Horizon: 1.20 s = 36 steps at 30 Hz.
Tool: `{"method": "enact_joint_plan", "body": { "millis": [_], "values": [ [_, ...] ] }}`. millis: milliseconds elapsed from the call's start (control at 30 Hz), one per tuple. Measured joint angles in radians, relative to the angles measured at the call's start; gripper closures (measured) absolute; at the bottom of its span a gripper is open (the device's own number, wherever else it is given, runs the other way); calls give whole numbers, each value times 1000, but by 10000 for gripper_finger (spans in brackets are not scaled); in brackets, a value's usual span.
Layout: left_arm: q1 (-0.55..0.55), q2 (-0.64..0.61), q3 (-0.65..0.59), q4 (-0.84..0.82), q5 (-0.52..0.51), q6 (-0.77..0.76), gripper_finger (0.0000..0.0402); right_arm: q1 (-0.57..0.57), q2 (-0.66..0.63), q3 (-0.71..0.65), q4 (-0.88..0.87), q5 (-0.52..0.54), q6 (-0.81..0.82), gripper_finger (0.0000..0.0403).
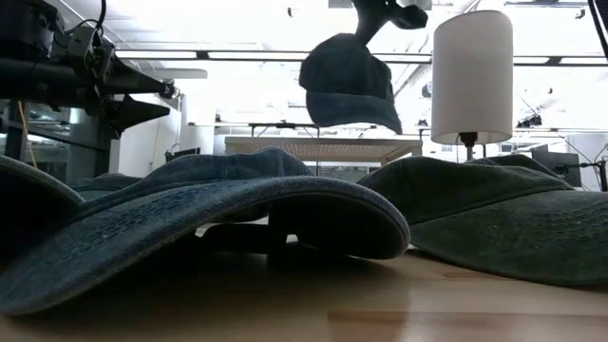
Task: Pick & Place hat
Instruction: Put the dark blue cap on the shelf
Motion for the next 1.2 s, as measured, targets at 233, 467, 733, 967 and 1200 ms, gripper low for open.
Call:
{"method": "enact_joint_plan", "body": {
  "millis": [233, 467, 733, 967, 1200],
  "values": [
    [0, 0, 0, 0, 0, 0, 134, -74, 0, 1, 17, -40, -53, 402],
    [0, 0, 0, 0, 0, 0, 134, -141, 0, 1, 16, -43, -152, 402],
    [0, 0, 0, 0, 0, 0, 134, -187, 34, -7, 7, -22, -262, 402],
    [0, 0, 0, 0, 0, 0, 134, -199, 85, -8, 50, -23, -291, 402],
    [0, 0, 0, 0, 0, 0, 134, -227, 121, -8, 56, 16, -239, 403]
  ]
}}
